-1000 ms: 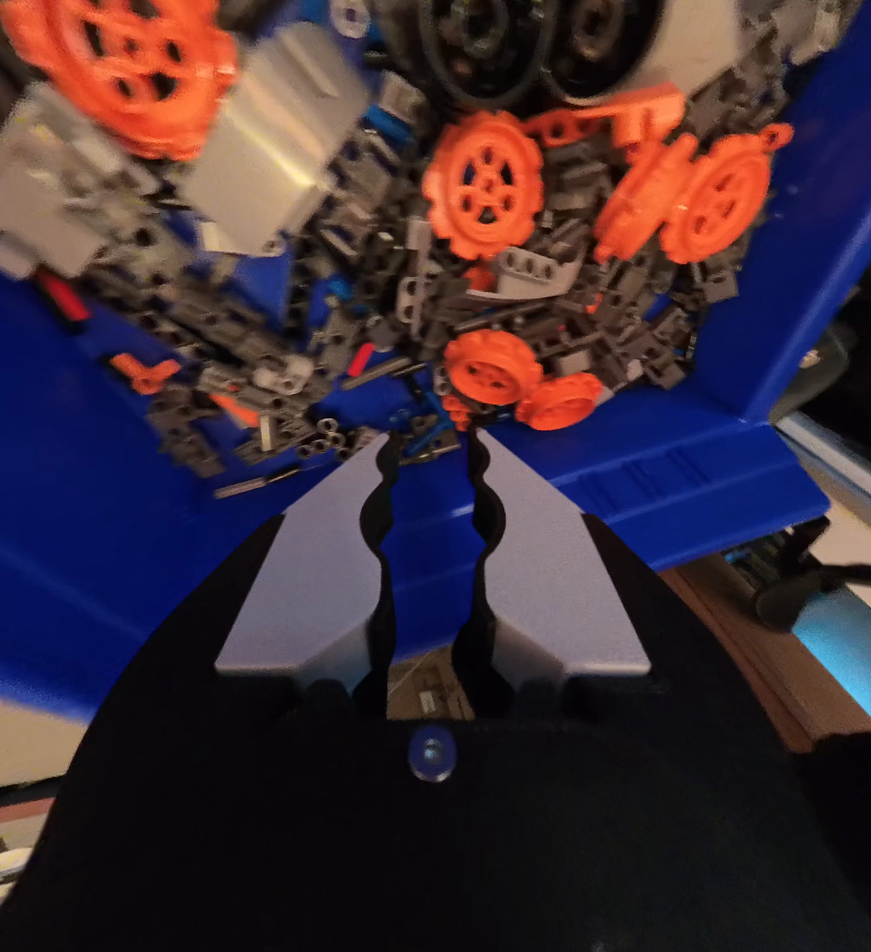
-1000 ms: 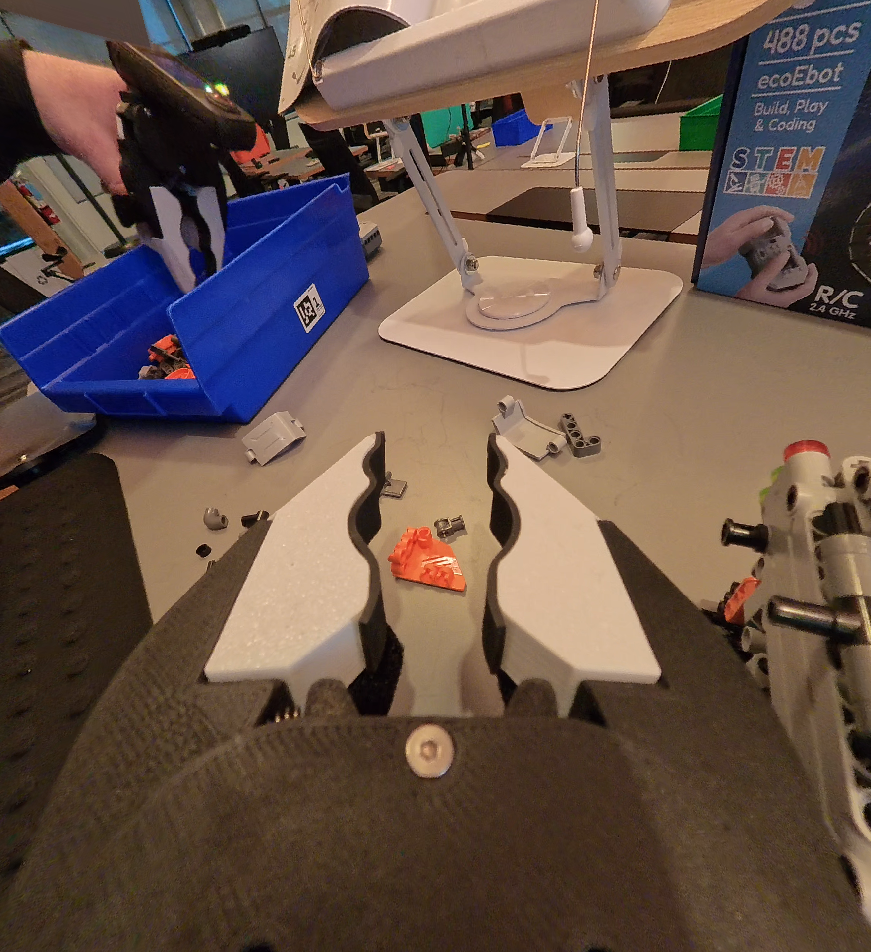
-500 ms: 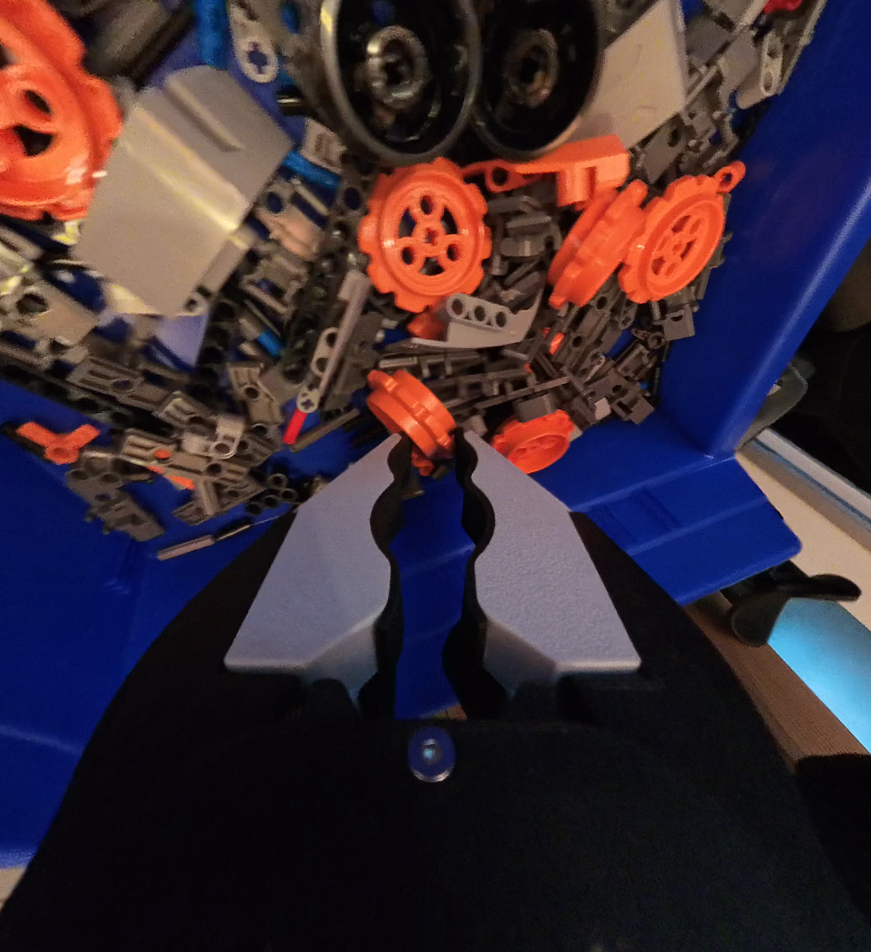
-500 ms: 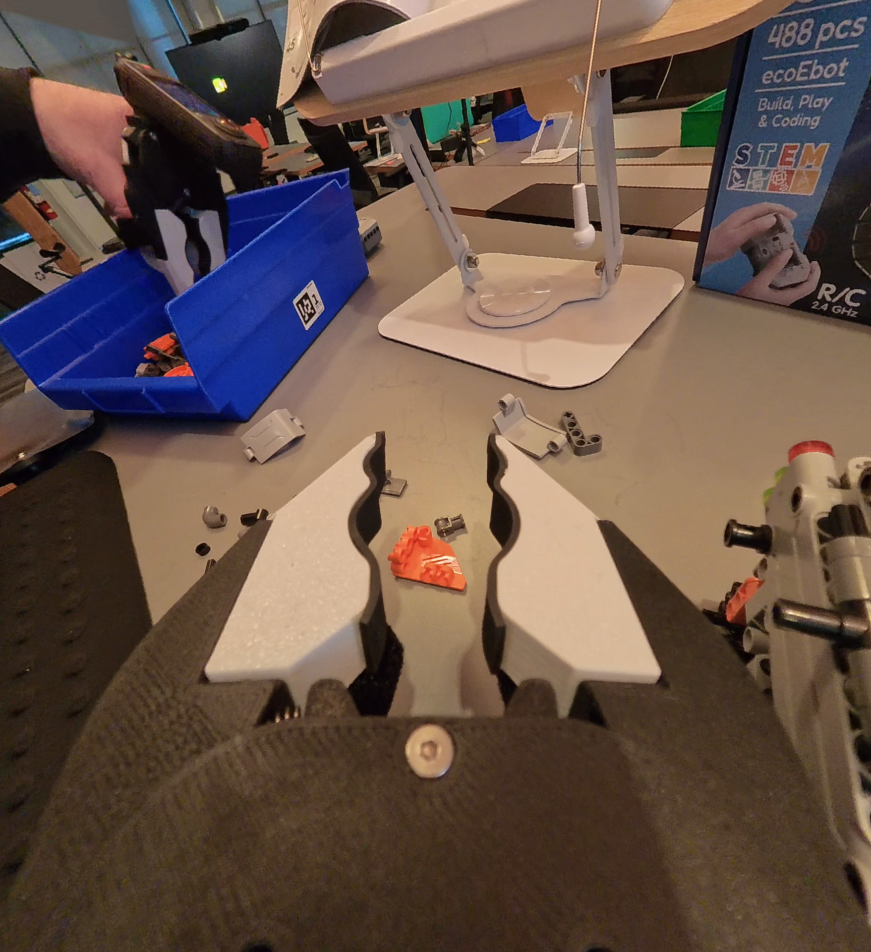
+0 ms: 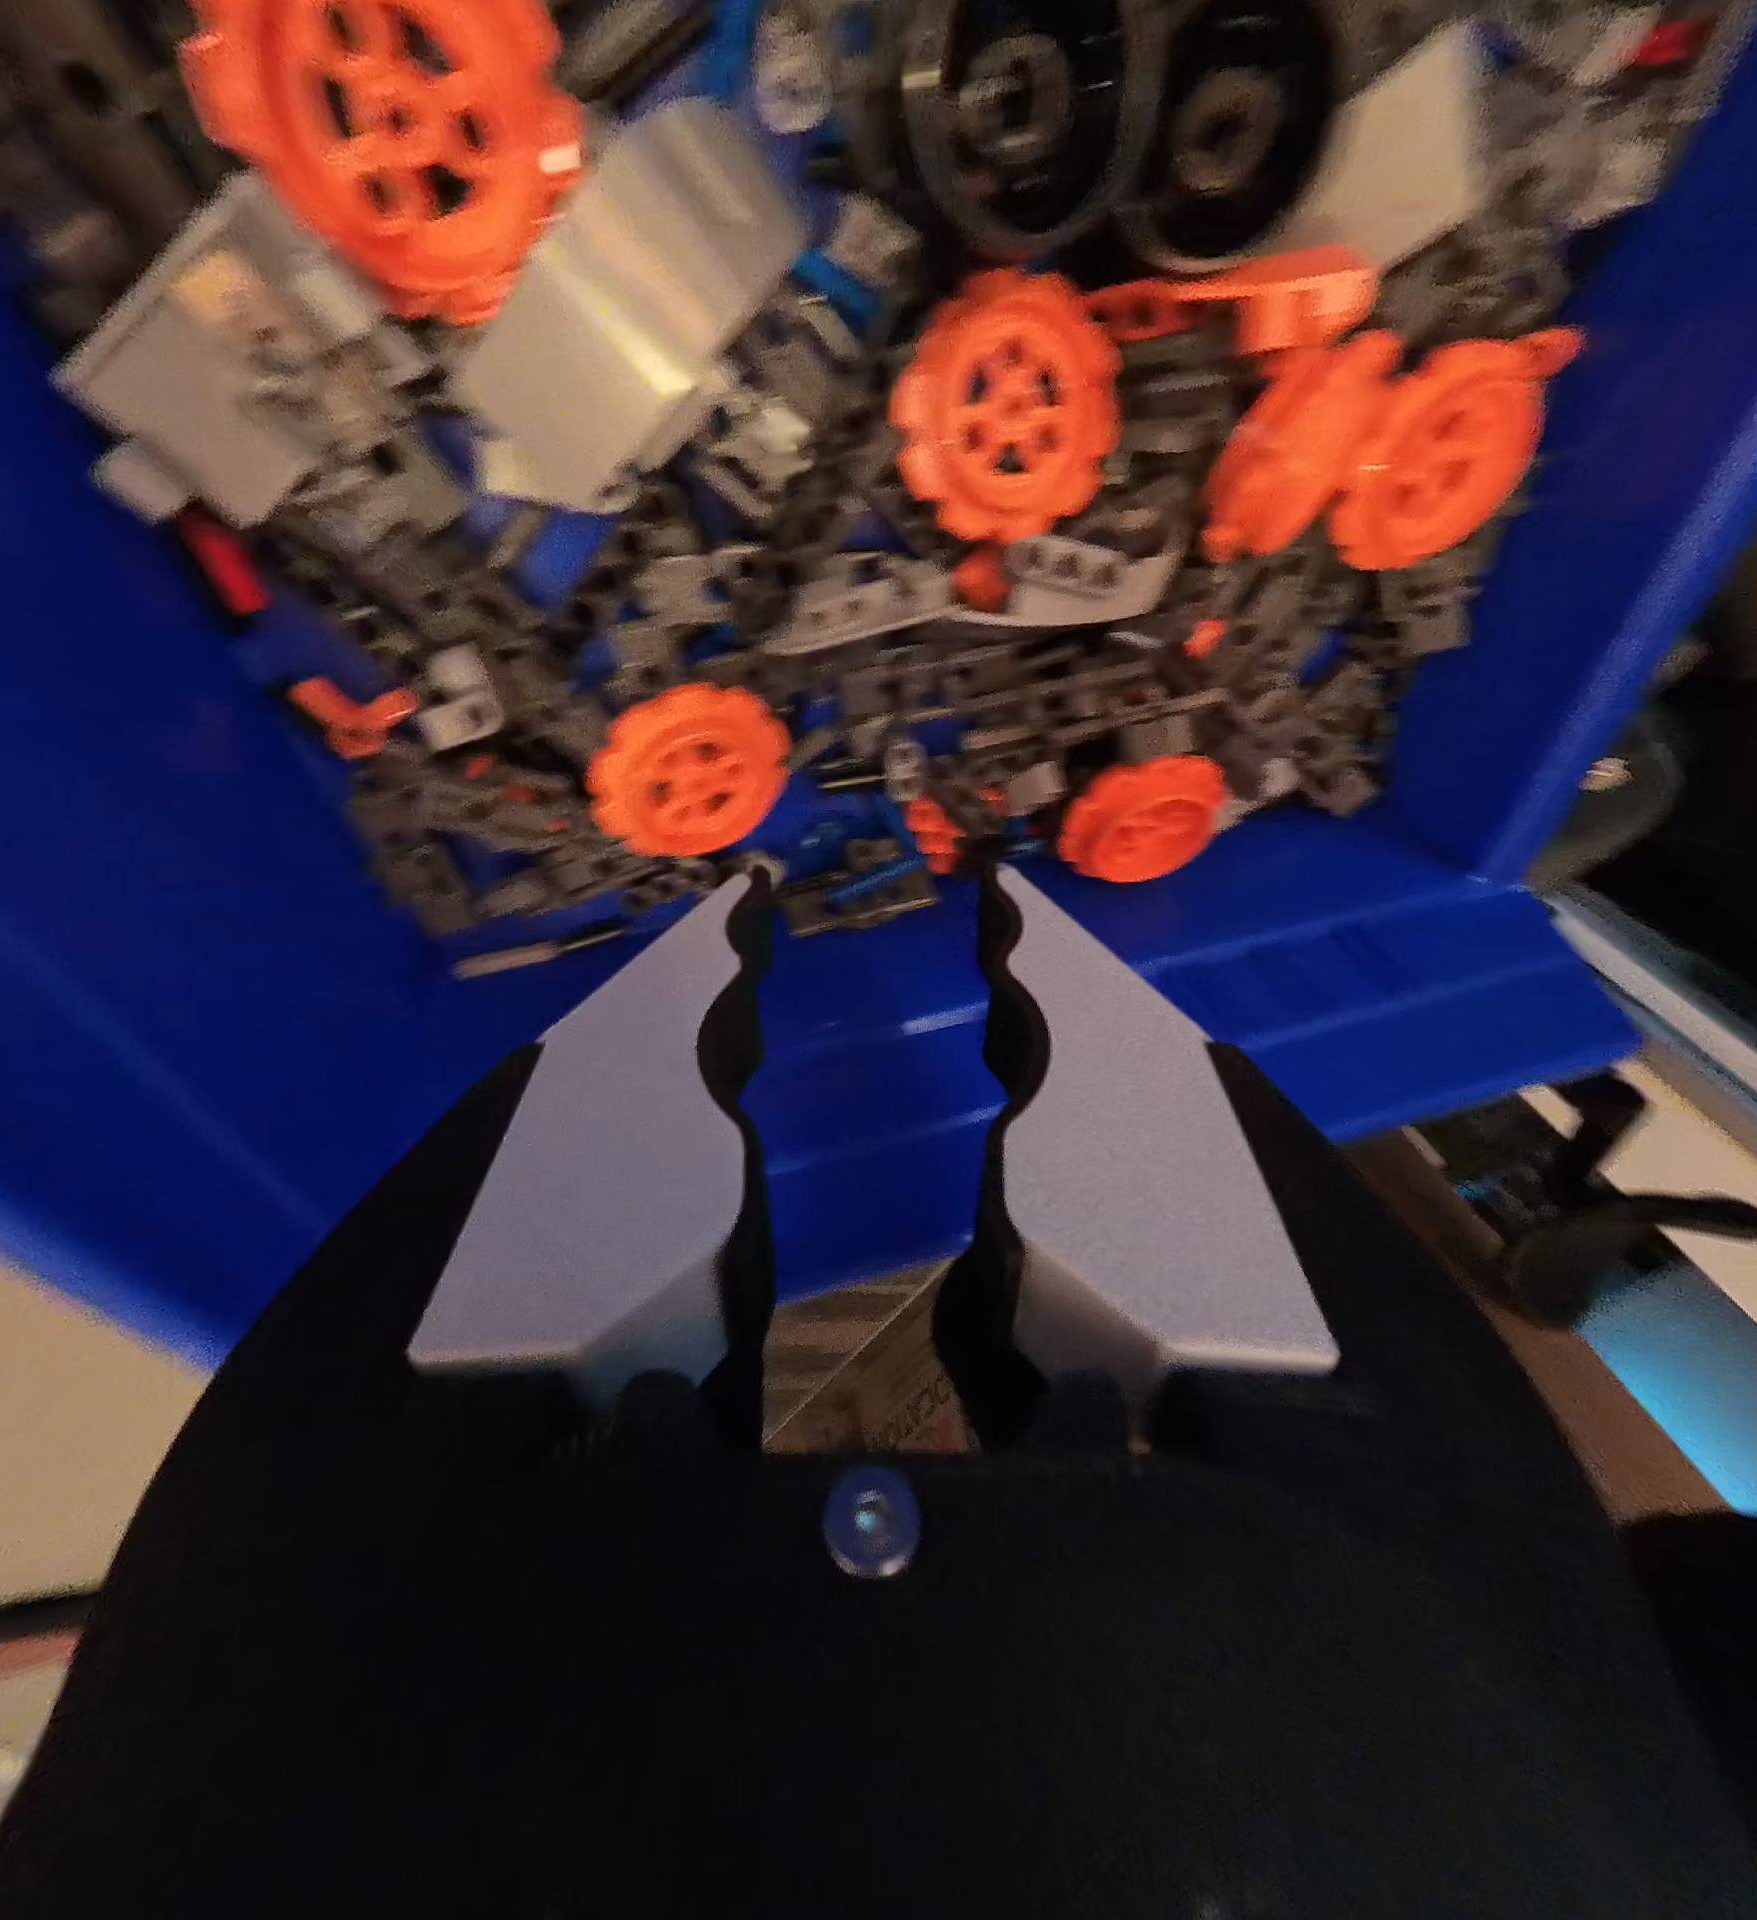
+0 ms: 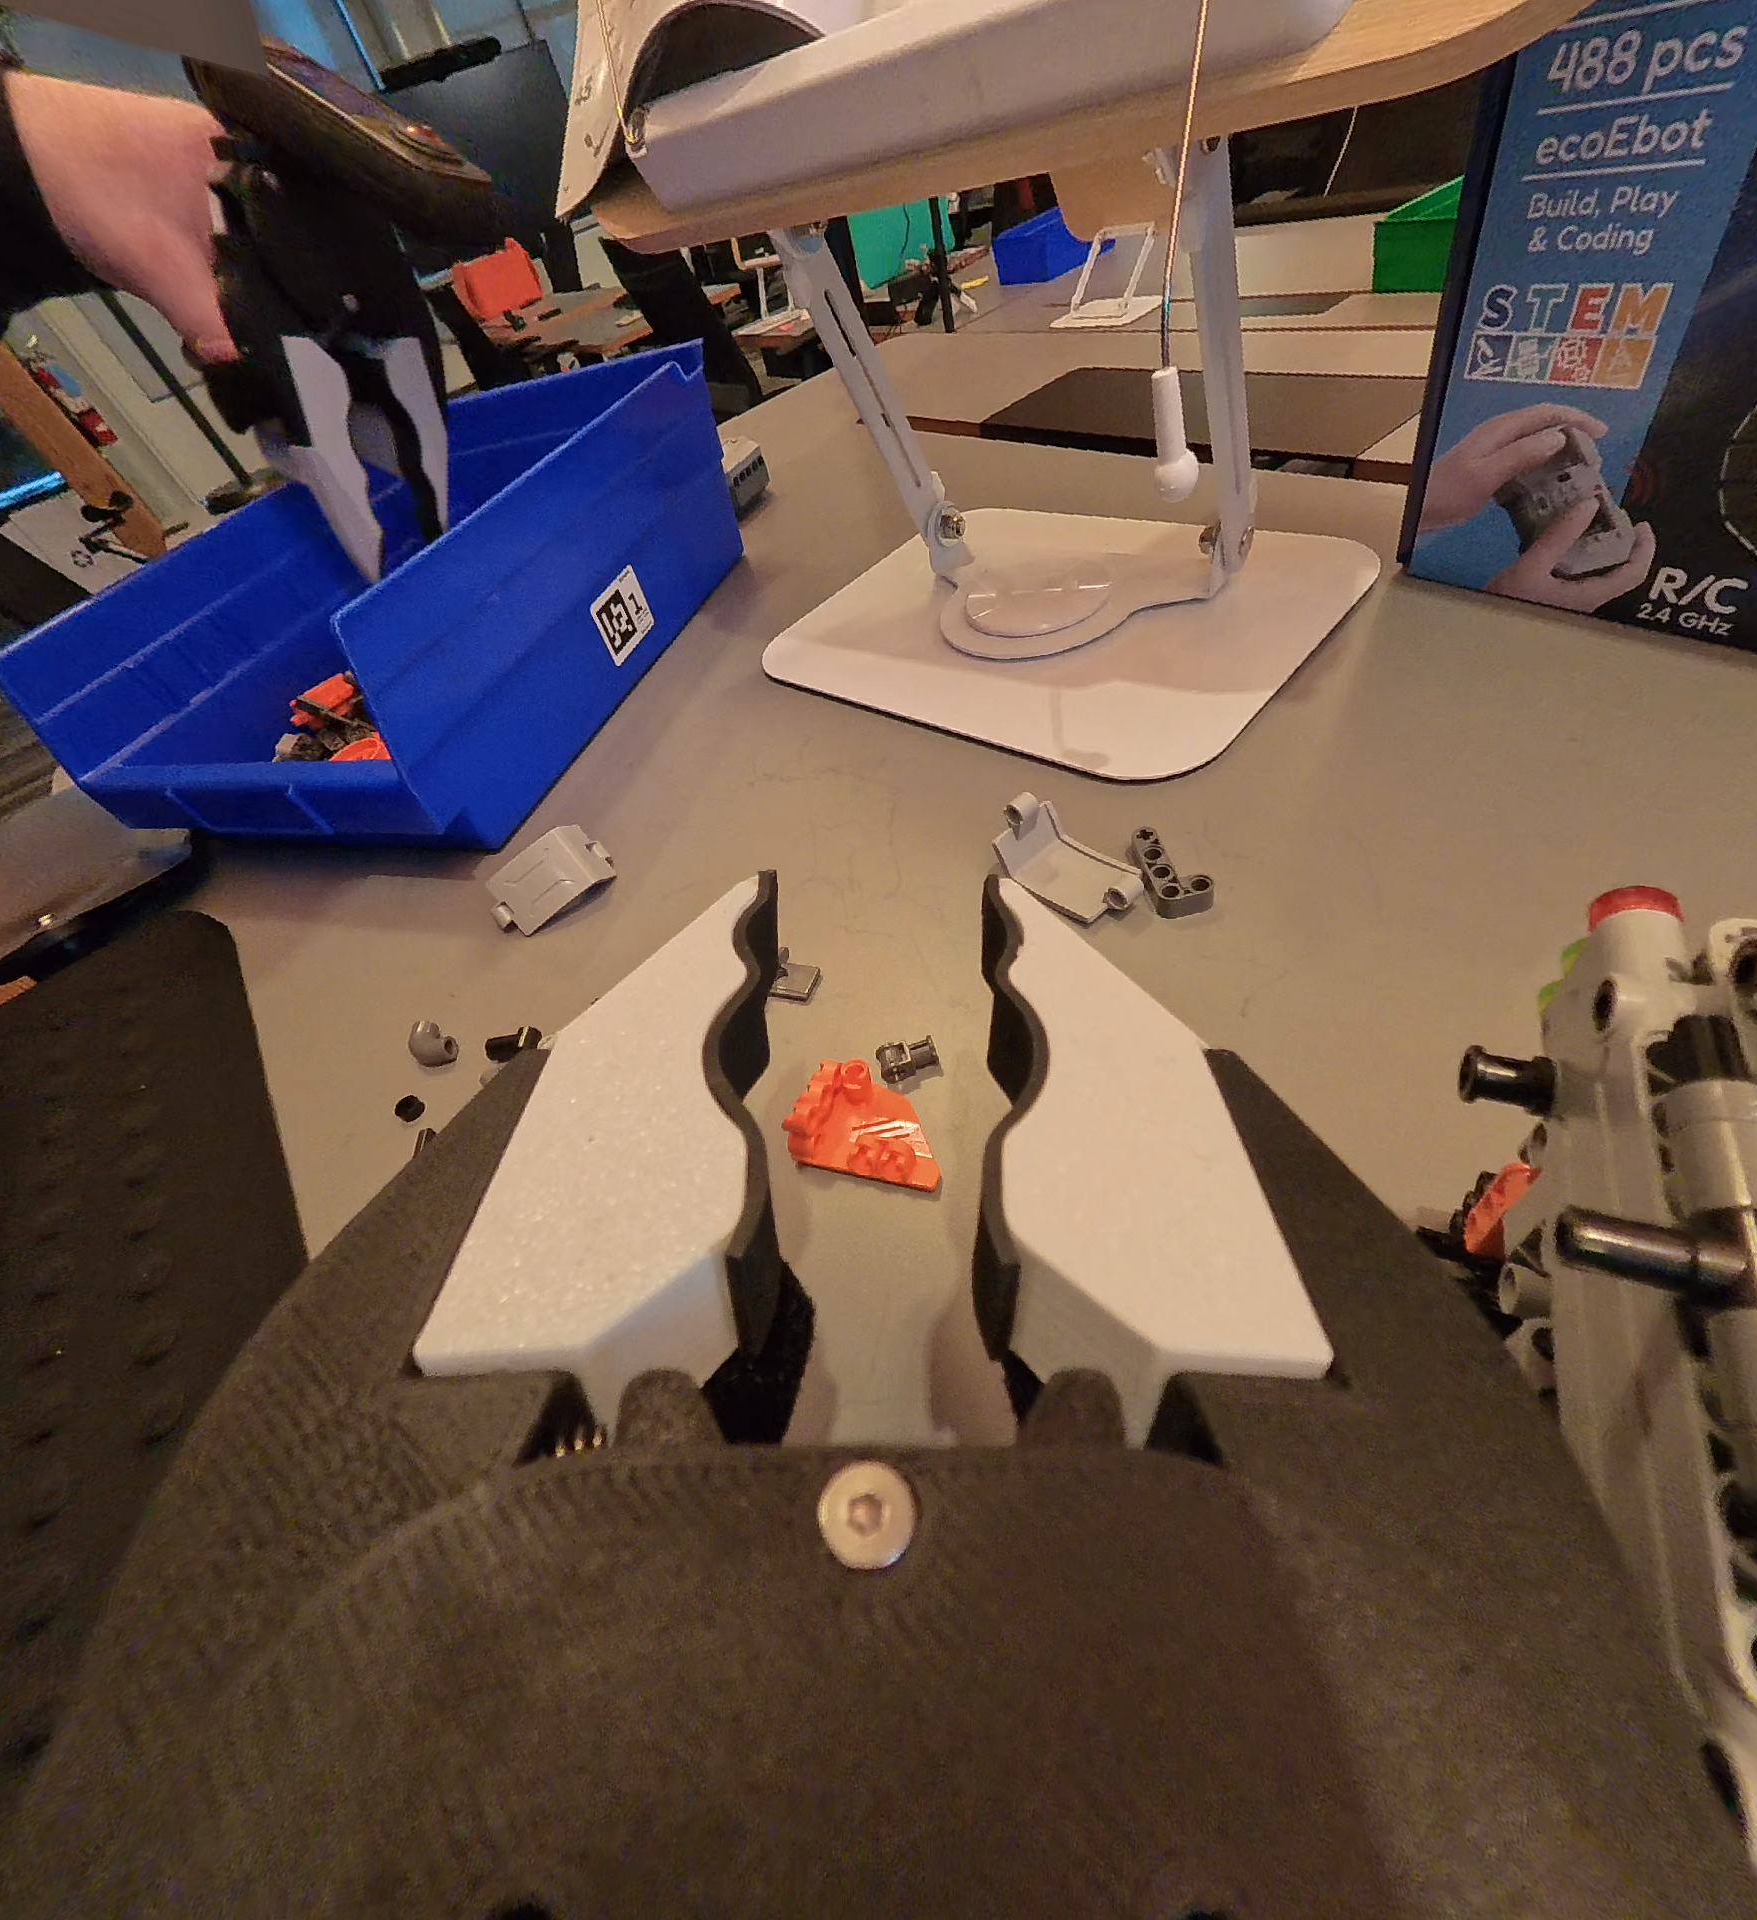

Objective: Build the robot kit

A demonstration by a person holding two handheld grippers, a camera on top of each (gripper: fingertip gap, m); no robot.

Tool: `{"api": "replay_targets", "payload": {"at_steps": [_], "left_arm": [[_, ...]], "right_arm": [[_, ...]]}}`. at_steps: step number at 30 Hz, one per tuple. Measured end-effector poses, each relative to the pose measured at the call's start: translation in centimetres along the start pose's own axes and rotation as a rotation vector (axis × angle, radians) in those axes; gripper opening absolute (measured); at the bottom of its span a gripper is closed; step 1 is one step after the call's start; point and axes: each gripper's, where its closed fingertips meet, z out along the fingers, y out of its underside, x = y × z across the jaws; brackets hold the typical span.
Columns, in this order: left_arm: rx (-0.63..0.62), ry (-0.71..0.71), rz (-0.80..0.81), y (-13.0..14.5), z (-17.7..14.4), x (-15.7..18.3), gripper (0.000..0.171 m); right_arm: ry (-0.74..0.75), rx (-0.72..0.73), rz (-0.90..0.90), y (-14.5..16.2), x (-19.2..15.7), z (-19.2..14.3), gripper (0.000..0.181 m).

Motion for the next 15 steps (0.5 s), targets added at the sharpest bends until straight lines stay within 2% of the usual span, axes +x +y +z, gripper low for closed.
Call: {"api": "replay_targets", "payload": {"at_steps": [7,11,12,15], "left_arm": [[-0.151,0.158,0.116,1.0,3.4,6.6,0.044],[-0.248,0.112,0.101,1.8,5.3,6.9,0.046],[-0.263,0.090,0.102,1.9,5.6,6.8,0.039],[-0.245,0.092,0.097,1.7,5.8,7.0,0.036]], "right_arm": [[0.000,-0.003,0.003,0.0,0.0,0.0,0.036],[-0.001,-0.001,0.003,0.0,0.0,0.0,0.037],[0.000,0.001,0.002,0.0,0.0,0.0,0.037],[-0.001,0.005,0.003,0.0,0.0,-0.1,0.037]]}}
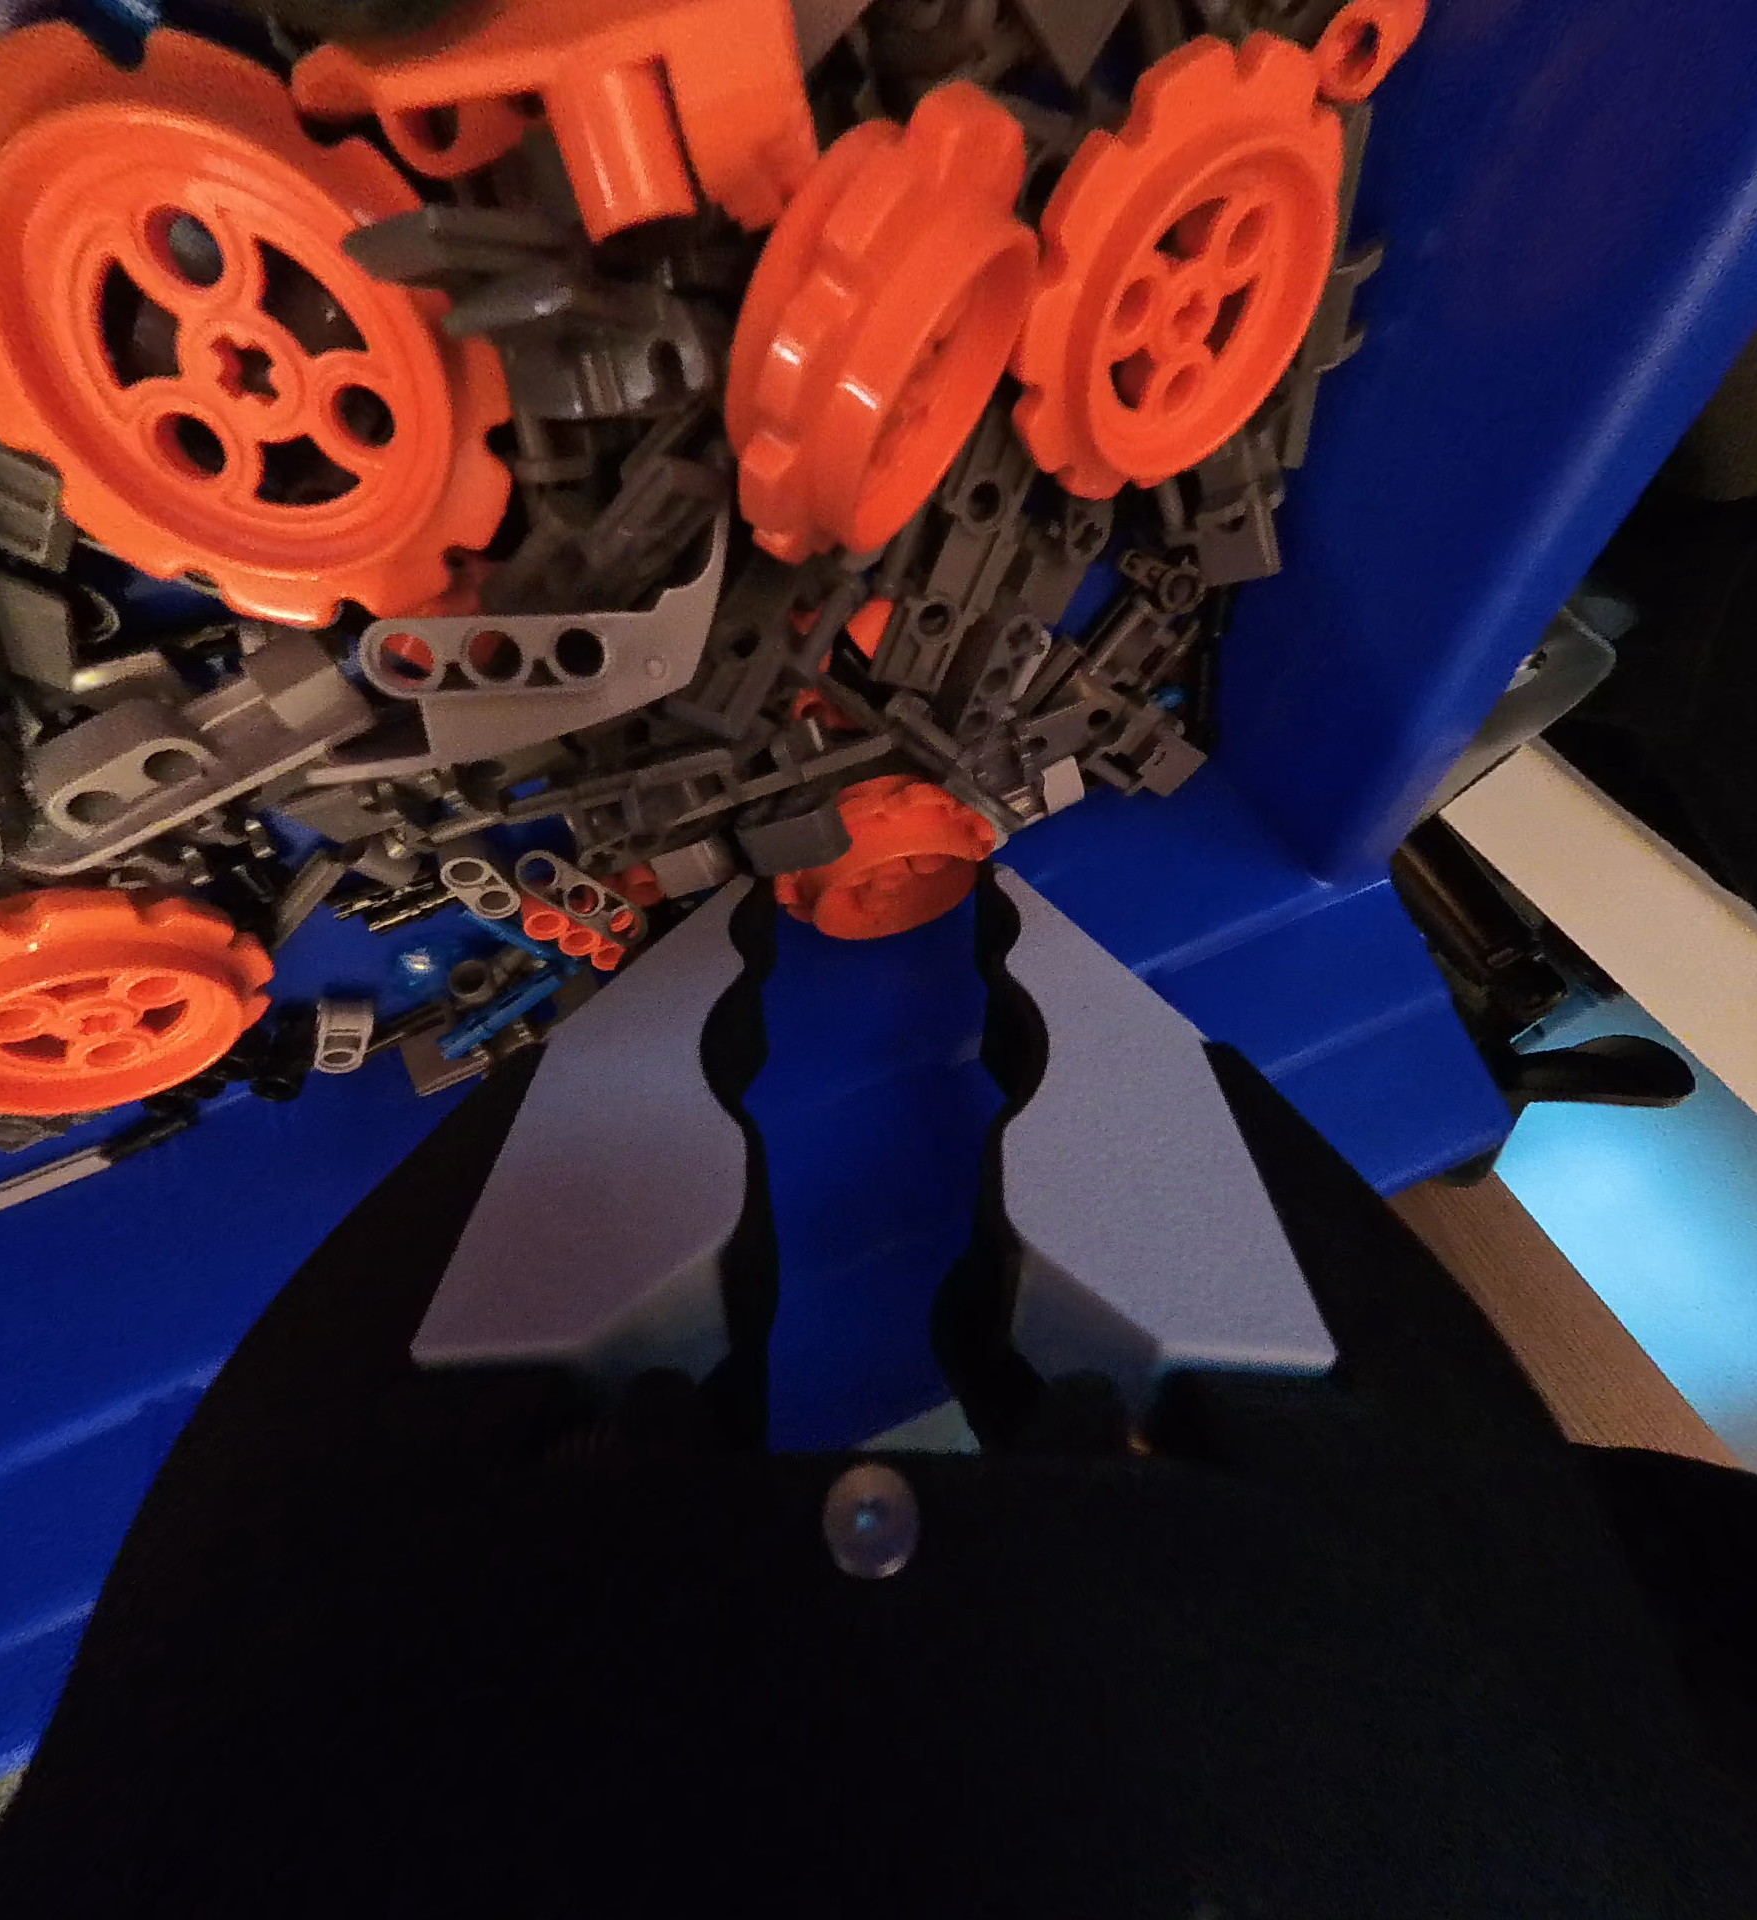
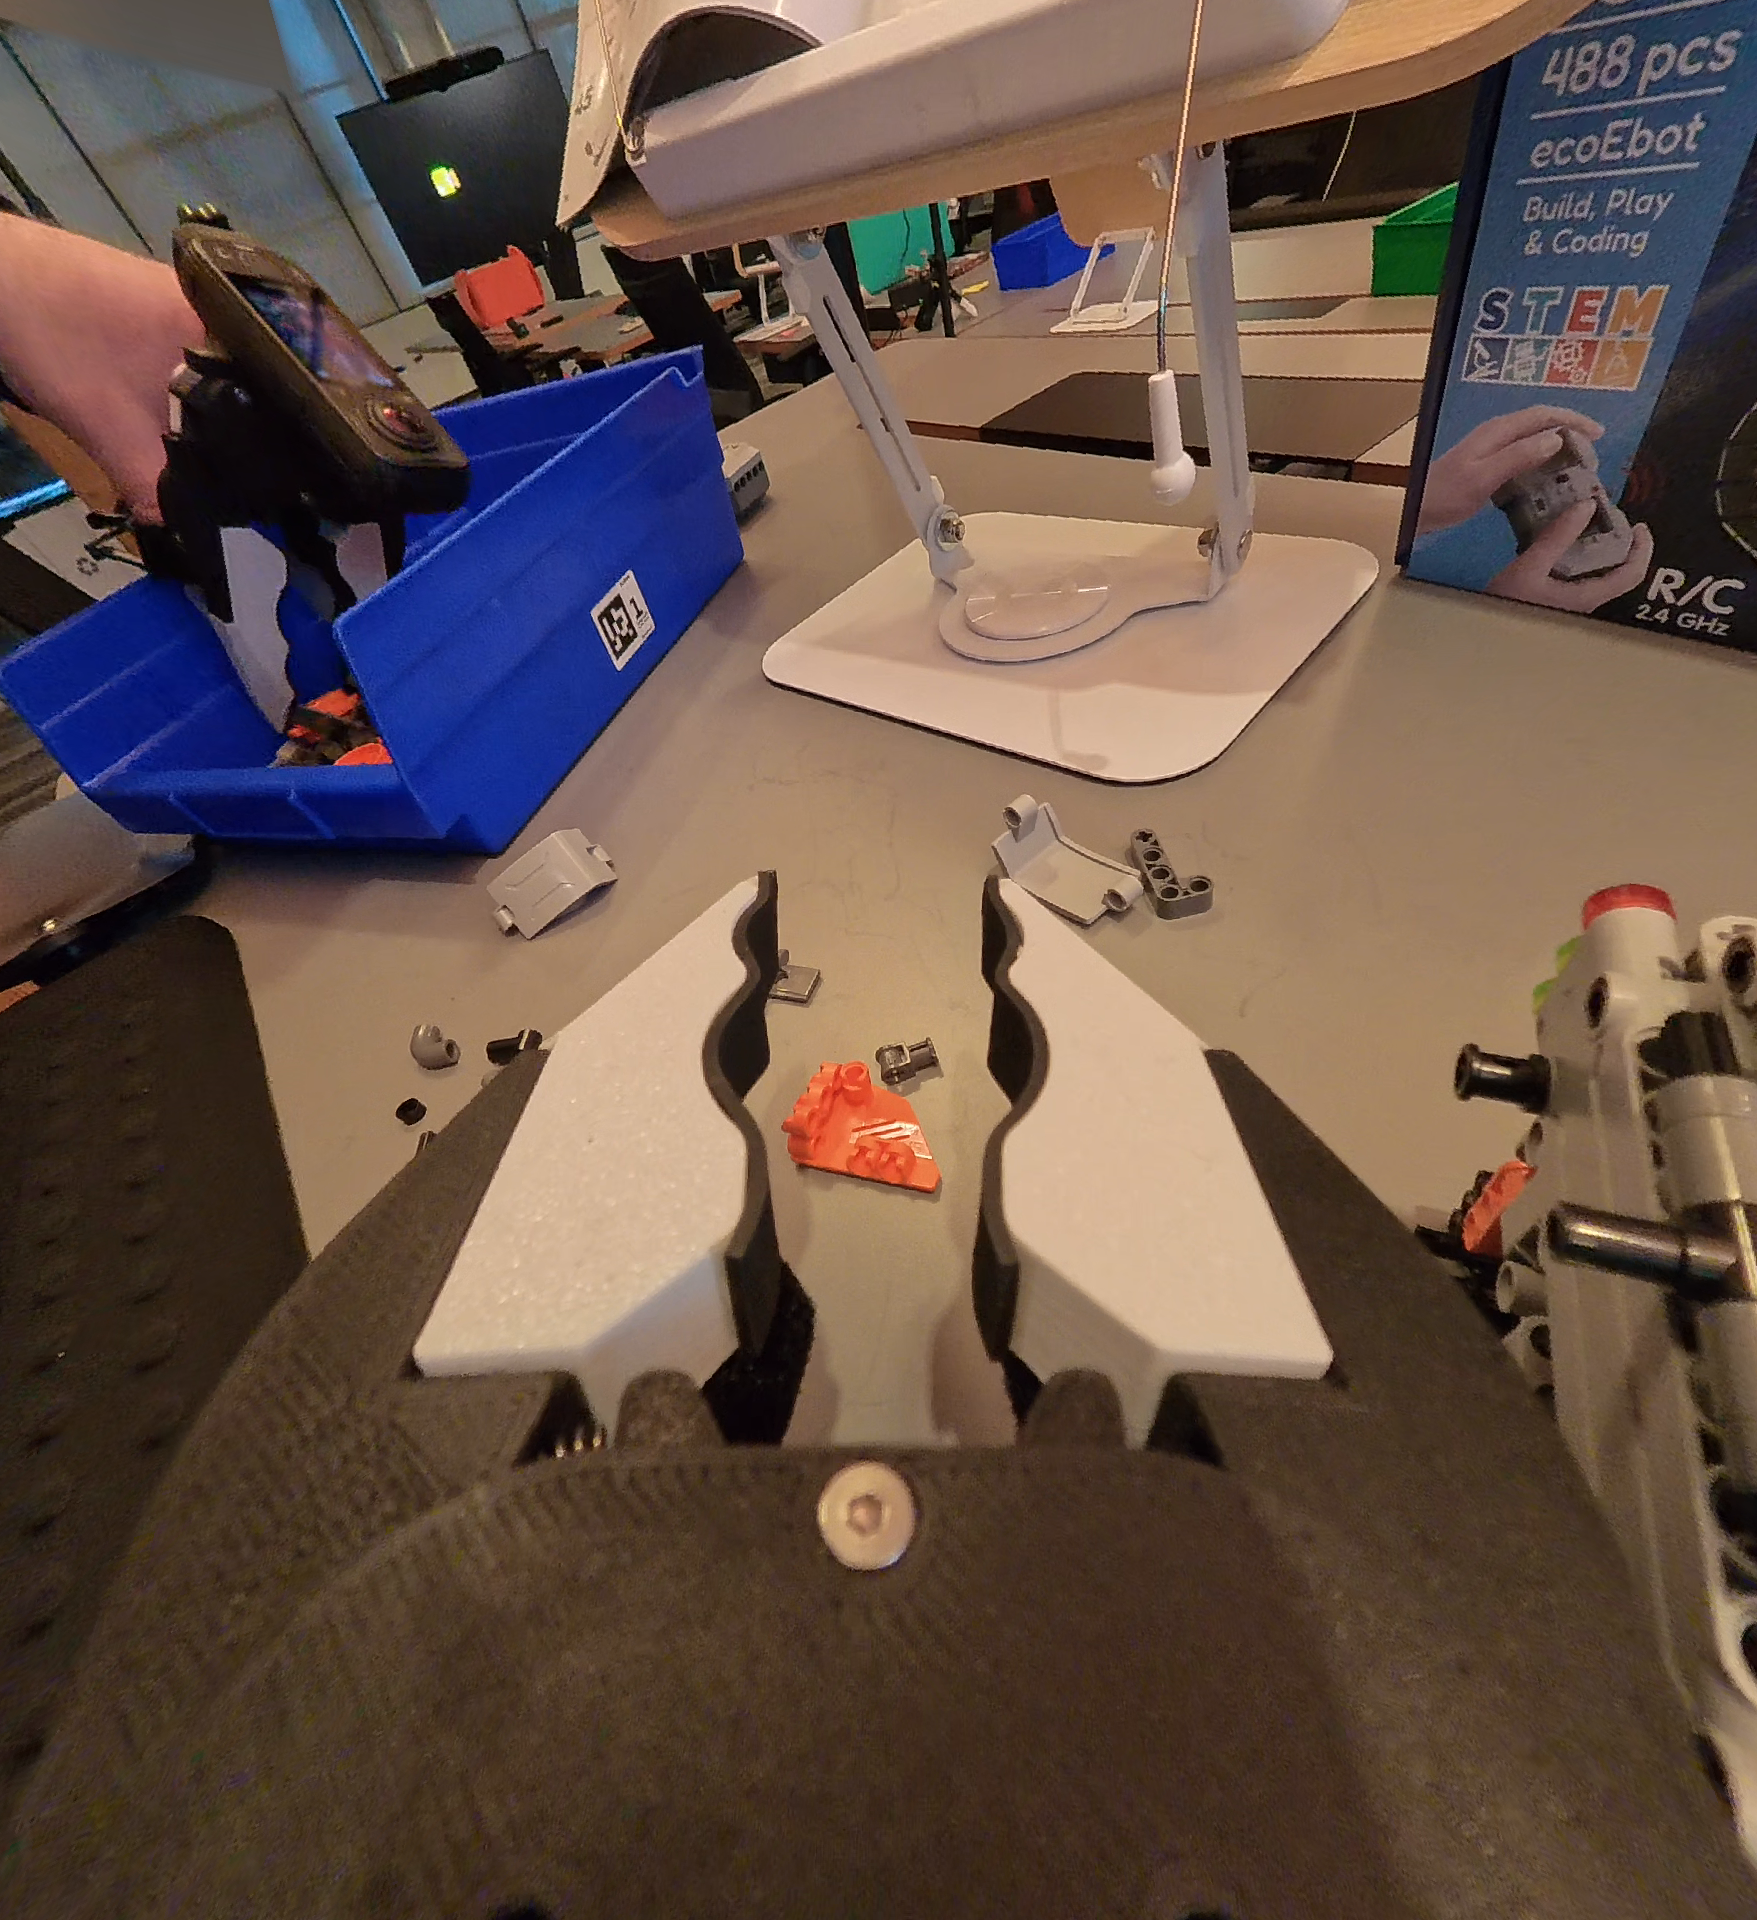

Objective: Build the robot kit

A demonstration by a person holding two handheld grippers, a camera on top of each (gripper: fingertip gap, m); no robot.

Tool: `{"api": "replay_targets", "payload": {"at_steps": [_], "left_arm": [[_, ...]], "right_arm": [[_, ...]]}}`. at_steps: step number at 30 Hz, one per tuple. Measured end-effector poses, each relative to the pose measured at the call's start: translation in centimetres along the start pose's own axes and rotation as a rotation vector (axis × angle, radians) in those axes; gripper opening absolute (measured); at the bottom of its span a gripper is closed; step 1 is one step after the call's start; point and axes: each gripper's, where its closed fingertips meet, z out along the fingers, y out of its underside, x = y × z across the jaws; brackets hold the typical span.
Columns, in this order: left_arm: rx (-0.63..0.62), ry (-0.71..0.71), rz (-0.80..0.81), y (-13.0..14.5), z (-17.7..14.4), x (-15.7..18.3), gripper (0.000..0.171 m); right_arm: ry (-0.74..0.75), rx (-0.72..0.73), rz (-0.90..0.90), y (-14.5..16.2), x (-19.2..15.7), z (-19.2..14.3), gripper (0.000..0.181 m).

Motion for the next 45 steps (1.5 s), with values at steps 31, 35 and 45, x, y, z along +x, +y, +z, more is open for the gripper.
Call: {"api": "replay_targets", "payload": {"at_steps": [31,35,45], "left_arm": [[0.199,-0.172,-0.062,-2.9,-1.8,-3.1,0.036],[0.238,-0.239,-0.100,-3.4,-2.4,-4.7,0.033],[0.225,-0.172,-0.042,-1.6,-3.2,-2.9,0.024]], "right_arm": [[-0.003,0.002,-0.005,0.0,-0.1,0.0,0.037],[-0.003,0.003,-0.004,0.0,-0.1,0.0,0.036],[-0.005,0.008,-0.004,-0.1,-0.1,-0.1,0.037]]}}
